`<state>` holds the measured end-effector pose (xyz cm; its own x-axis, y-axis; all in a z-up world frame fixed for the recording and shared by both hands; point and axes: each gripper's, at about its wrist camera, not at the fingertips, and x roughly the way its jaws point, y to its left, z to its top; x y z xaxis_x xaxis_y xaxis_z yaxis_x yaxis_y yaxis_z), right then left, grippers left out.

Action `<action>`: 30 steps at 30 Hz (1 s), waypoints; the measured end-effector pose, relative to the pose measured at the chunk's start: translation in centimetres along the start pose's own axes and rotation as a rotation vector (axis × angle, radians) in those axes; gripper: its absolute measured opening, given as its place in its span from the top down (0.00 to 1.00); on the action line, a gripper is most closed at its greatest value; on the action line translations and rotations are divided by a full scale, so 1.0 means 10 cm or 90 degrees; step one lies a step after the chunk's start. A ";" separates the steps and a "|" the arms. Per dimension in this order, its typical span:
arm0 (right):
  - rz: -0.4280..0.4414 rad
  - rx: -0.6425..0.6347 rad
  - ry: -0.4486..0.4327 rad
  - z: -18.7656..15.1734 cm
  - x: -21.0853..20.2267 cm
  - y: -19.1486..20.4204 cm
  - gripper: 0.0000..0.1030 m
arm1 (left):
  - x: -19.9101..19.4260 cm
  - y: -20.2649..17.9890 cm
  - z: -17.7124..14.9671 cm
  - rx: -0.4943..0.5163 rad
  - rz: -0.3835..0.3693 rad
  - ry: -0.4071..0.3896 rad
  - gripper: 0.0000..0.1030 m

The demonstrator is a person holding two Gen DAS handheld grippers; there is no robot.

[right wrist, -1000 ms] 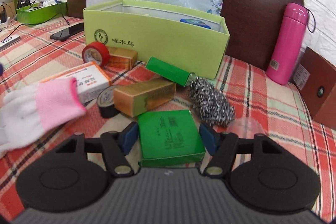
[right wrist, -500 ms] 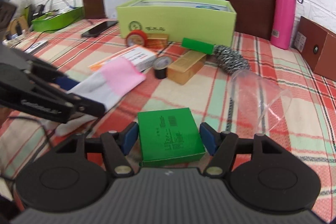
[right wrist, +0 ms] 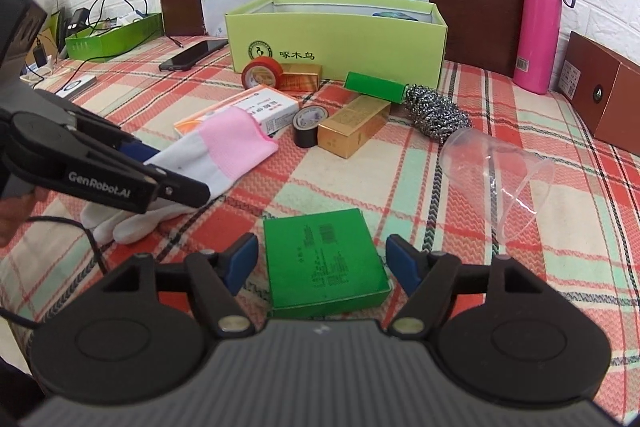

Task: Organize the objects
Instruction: 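Lift the glove with the left tool while the right tool carries the green box over the lime-green box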

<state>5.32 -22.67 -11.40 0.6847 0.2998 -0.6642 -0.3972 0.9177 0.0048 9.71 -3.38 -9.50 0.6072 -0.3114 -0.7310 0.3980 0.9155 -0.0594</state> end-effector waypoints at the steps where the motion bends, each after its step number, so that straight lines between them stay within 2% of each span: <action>1: 0.002 -0.002 0.003 0.00 0.01 0.00 0.32 | 0.00 -0.01 0.00 0.006 0.000 -0.002 0.58; 5: 0.001 -0.006 0.020 -0.01 0.06 0.02 0.38 | -0.03 0.03 0.01 -0.007 -0.011 -0.003 0.89; 6: 0.001 -0.005 0.020 -0.01 0.06 0.02 0.39 | -0.04 0.05 0.02 -0.015 -0.016 -0.003 0.90; 11: 0.015 0.001 0.007 0.06 0.01 0.02 0.40 | -0.18 0.07 0.06 -0.029 -0.047 -0.024 0.93; 16: 0.026 -0.002 -0.041 0.29 -0.09 0.00 0.40 | -0.41 0.15 0.25 -0.049 -0.069 -0.072 0.93; 24: 0.016 -0.032 -0.140 0.88 -0.14 -0.01 0.40 | -0.66 0.39 0.81 -0.080 -0.085 -0.176 0.93; 30: -0.004 -0.052 -0.196 1.34 0.02 0.01 0.40 | -0.61 0.61 1.31 -0.117 -0.083 -0.230 0.93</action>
<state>13.64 -19.03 -1.49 0.8352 0.3701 -0.4068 -0.4315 0.8996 -0.0673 17.42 0.73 3.55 0.7745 -0.4675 -0.4261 0.3781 0.8822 -0.2805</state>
